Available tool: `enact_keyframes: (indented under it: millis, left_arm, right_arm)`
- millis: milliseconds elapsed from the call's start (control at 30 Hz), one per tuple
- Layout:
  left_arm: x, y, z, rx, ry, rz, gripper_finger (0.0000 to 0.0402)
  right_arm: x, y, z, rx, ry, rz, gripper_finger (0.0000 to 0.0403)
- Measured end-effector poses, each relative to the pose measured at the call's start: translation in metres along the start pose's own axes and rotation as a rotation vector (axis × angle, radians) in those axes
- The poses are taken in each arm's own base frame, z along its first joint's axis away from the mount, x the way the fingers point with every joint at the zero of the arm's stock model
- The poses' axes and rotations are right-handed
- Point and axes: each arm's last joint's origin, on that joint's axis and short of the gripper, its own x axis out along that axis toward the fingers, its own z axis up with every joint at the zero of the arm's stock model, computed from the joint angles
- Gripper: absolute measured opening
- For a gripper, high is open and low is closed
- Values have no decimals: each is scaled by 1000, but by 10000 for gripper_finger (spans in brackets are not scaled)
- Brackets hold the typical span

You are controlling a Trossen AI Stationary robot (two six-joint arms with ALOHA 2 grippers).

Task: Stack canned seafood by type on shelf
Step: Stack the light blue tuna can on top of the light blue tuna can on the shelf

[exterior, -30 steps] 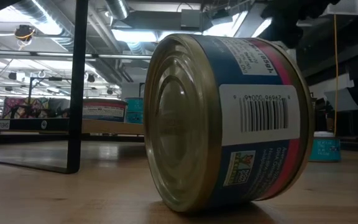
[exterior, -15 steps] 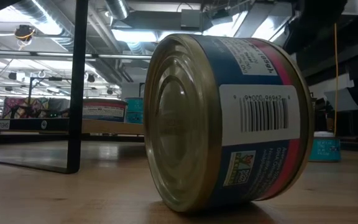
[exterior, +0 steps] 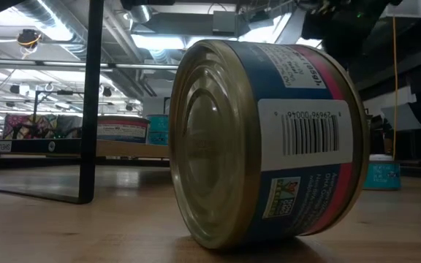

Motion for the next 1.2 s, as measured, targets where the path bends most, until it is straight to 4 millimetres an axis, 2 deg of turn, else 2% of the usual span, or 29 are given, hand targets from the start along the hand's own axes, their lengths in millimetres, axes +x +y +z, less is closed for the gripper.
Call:
enact_keyframes:
  millis: [267, 433, 600, 933, 1200]
  left_arm:
    - [5, 14, 0, -19, 9, 58, 271]
    - [9, 26, -2, -28, 34, 99, 271]
    - [12, 37, -7, -27, 89, 144, 271]
    - [14, 51, -10, -33, 128, 196, 271]
    - [14, 52, -12, -28, 150, 203, 271]
  right_arm:
    - [10, -71, 10, 264, -45, -26, 252]
    - [35, -108, 15, 370, -53, -12, 252]
    - [62, -138, 9, 464, 17, -33, 252]
    - [103, -177, -8, 586, 98, 9, 252]
    - [121, -183, -13, 602, 132, 15, 252]
